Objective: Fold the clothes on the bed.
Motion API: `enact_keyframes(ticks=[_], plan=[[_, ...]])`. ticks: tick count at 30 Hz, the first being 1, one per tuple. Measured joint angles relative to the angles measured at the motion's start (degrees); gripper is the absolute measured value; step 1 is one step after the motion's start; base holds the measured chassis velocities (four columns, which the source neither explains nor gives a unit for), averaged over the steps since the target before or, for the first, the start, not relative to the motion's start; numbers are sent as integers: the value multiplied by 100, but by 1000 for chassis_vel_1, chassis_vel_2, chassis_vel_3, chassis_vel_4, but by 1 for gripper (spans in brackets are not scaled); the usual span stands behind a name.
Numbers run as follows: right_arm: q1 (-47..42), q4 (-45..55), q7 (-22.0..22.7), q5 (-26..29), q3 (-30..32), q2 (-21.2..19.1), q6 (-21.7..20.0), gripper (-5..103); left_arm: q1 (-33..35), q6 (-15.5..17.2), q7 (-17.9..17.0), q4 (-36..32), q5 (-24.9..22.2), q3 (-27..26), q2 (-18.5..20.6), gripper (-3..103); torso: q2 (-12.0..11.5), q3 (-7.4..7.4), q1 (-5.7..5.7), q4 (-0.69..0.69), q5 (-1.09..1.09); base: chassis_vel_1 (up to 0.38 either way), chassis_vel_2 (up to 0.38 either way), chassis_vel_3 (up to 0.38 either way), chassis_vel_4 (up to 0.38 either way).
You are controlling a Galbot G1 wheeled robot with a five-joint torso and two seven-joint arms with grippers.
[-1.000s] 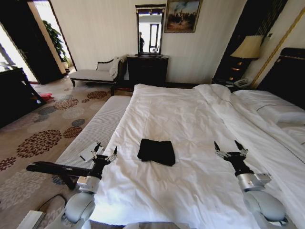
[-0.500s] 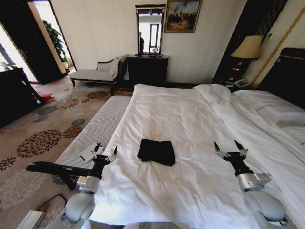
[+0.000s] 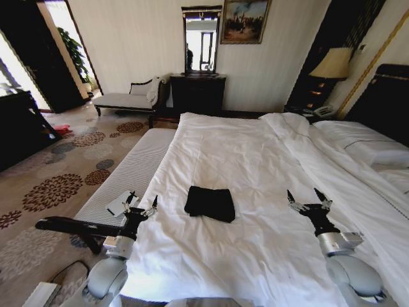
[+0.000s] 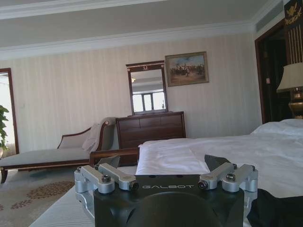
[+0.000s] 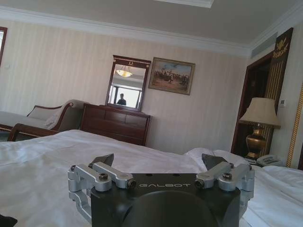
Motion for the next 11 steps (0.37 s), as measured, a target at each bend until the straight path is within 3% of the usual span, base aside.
enact_keyframes(ticks=[11], plan=[[0,0,1,0,0,0,-1,100,0,1,-2,0,0,0,0,100,0,0,0,0,0,0,0,0,0]])
